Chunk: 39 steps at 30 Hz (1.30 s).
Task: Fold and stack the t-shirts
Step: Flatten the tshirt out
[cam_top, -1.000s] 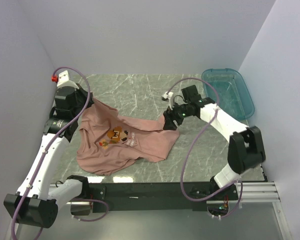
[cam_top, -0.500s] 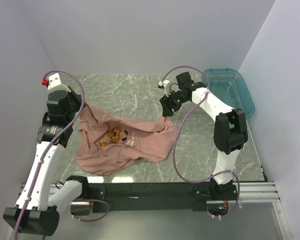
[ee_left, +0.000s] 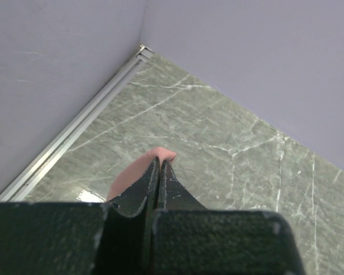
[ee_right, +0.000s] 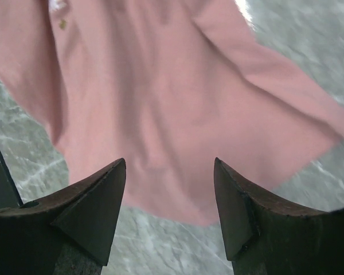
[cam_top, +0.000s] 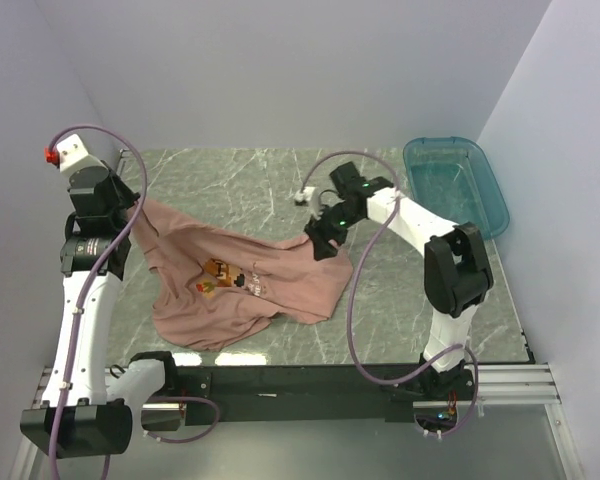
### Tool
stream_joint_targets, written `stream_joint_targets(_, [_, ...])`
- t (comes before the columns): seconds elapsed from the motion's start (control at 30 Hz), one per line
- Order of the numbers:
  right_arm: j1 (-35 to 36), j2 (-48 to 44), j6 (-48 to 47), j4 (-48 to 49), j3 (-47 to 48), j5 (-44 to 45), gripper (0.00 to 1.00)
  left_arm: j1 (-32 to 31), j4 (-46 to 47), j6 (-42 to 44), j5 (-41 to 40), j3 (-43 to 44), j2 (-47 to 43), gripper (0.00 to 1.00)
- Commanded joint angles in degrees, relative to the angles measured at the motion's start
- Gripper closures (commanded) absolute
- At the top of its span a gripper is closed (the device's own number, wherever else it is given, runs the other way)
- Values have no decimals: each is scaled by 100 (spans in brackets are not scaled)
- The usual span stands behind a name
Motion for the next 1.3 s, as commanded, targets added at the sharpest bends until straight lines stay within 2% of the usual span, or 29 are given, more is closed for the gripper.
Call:
stream_joint_targets(0.0, [436, -236, 206, 548, 106, 666, 31, 47, 269, 11, 282, 38, -70, 100])
stream_joint_targets(0.13, [577, 248, 279, 663, 712, 1395, 31, 56, 286, 37, 326, -181, -175, 100])
stream_joint_targets(0.27, [542, 767, -72, 461, 1415, 1923, 30, 56, 295, 37, 343, -313, -237, 100])
stream_joint_targets(0.6, [305, 925, -2463, 364, 1267, 2170, 34, 56, 339, 11, 501, -428, -220, 100])
stream_joint_targets(0.83, [357, 1628, -2675, 223, 1908, 2390, 36, 56, 321, -7, 546, -454, -211, 100])
stream_joint_targets(1.1, [445, 1980, -2763, 206, 2015, 2416, 43, 56, 269, -24, 589, -437, -220, 100])
stream_joint_targets(1.2, [454, 2033, -2666, 276, 2058, 2521, 70, 56, 225, -42, 590, -410, -220, 100])
stream_joint_targets(1.23, [454, 2016, -2623, 320, 2076, 2530, 84, 56, 199, -42, 581, -384, -228, 100])
stream_joint_targets(1.27, [454, 1859, -2500, 337, 2067, 2522, 89, 56, 181, -42, 572, -366, -246, 100])
